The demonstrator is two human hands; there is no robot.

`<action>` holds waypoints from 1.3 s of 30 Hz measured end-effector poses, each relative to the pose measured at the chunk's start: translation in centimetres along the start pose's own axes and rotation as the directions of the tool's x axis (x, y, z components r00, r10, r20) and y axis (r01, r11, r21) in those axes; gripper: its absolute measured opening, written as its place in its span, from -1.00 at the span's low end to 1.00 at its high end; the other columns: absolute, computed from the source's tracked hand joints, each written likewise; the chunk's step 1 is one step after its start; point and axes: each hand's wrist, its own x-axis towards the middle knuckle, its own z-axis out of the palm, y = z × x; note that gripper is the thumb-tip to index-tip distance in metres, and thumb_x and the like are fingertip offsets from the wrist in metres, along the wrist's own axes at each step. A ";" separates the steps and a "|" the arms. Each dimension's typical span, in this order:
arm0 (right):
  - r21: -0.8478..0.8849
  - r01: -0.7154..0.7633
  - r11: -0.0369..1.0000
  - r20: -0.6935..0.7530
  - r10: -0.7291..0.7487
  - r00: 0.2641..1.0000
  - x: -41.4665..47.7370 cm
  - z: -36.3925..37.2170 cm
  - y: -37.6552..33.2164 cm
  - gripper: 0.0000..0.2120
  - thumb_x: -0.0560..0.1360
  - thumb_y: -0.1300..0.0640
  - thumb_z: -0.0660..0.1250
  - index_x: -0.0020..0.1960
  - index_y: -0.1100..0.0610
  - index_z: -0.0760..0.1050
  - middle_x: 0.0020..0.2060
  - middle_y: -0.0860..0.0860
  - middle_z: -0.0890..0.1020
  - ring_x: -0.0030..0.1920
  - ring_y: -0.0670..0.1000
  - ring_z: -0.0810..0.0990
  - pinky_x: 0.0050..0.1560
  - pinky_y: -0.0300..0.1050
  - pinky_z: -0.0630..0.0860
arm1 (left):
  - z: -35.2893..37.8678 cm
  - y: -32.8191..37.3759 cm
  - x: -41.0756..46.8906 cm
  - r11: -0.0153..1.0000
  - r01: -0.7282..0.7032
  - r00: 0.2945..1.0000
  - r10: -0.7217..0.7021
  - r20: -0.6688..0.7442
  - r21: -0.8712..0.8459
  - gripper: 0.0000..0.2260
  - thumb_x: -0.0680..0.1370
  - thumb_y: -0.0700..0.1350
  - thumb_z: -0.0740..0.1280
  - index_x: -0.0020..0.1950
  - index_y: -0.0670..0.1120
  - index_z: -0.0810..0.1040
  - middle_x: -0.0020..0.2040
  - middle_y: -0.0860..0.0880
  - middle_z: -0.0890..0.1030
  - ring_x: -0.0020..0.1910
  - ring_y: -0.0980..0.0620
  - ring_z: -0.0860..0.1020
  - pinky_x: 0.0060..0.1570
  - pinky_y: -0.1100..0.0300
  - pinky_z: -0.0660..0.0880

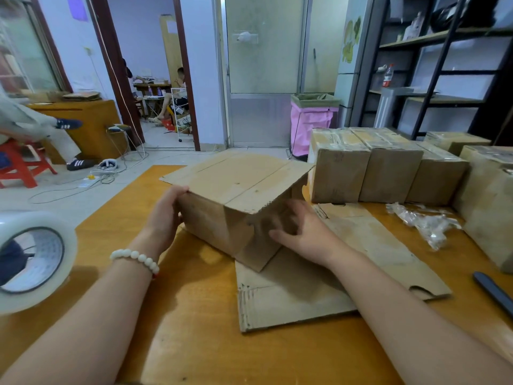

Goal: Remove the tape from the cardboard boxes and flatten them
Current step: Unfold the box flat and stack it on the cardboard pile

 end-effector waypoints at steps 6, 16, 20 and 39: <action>-0.089 0.051 0.995 0.212 -0.031 0.977 -1.0 1.1 -1.4 -0.23 0.40 -0.31 0.34 0.49 -0.13 0.10 0.47 -0.07 0.26 0.45 0.04 0.25 0.42 0.00 0.24 | 0.3 0.0 -0.9 1.000 0.009 0.993 -0.011 0.115 0.023 -0.33 0.14 0.16 0.44 0.14 -0.16 0.45 -0.02 -0.03 0.48 -0.04 0.05 0.46 -0.08 0.22 0.39; 0.284 -0.064 0.957 -0.046 0.080 0.996 -0.9 0.2 -1.6 -0.50 0.38 -0.29 0.33 0.15 0.04 0.49 0.04 -0.13 0.59 0.08 -0.08 0.53 -0.01 -0.23 0.42 | 0.7 0.2 -1.5 0.975 -0.214 0.977 0.213 0.012 0.054 -0.46 0.09 0.24 0.36 -0.07 -0.05 0.44 -0.13 0.01 0.51 -0.13 0.07 0.51 -0.14 0.25 0.51; 0.320 -0.136 0.938 -0.094 0.174 0.980 -0.3 -0.8 -0.6 -0.61 0.40 -0.24 0.38 -0.04 0.09 0.57 -0.09 -0.03 0.66 -0.08 -0.08 0.59 -0.02 -0.15 0.51 | 0.4 0.1 -1.3 0.972 -0.212 0.976 0.204 0.080 0.099 -0.50 0.17 0.24 0.42 0.00 0.00 0.53 -0.13 0.08 0.63 -0.08 0.05 0.56 -0.09 0.14 0.50; -0.247 -0.456 0.855 -0.302 0.380 0.874 0.4 -3.2 1.5 -0.34 0.41 -0.31 0.33 0.35 0.06 0.30 0.29 0.09 0.38 0.32 0.13 0.26 0.16 0.01 0.34 | 0.4 0.0 -0.6 0.912 0.235 0.969 -0.195 -0.149 0.335 -0.78 0.61 0.09 0.27 -0.07 -0.06 0.51 -0.15 -0.02 0.59 -0.21 0.05 0.52 -0.31 0.29 0.47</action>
